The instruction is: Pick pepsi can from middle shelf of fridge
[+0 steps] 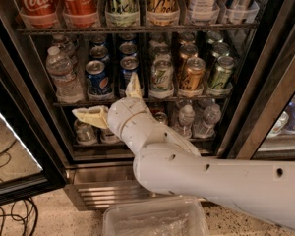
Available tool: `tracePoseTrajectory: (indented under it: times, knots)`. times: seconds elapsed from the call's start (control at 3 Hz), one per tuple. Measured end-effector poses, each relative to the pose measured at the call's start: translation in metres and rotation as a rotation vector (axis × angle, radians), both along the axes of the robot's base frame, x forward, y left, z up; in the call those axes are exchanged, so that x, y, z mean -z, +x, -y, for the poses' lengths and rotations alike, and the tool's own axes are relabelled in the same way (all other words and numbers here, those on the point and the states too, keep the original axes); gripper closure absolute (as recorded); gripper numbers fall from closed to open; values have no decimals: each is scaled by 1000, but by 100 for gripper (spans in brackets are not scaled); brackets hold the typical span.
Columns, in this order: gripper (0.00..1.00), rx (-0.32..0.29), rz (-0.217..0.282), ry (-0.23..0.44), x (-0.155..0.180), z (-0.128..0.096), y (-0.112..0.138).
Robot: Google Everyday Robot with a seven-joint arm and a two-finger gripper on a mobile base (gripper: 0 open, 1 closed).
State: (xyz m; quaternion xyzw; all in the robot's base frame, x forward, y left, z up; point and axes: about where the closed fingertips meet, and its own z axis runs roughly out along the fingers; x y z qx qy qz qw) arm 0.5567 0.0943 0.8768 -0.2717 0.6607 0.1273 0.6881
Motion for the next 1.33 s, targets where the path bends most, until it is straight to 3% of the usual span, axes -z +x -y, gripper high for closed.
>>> tracePoseTrajectory:
  times: [0.33,0.67,1.0,1.33]
  knots:
    - [0,30,-11,50,10,-8,0]
    - [0,106,-24,99,28,-22,-2]
    - [0,224,-25,116,35,-19,0]
    - [0,337,-22,91,34,-3,-4]
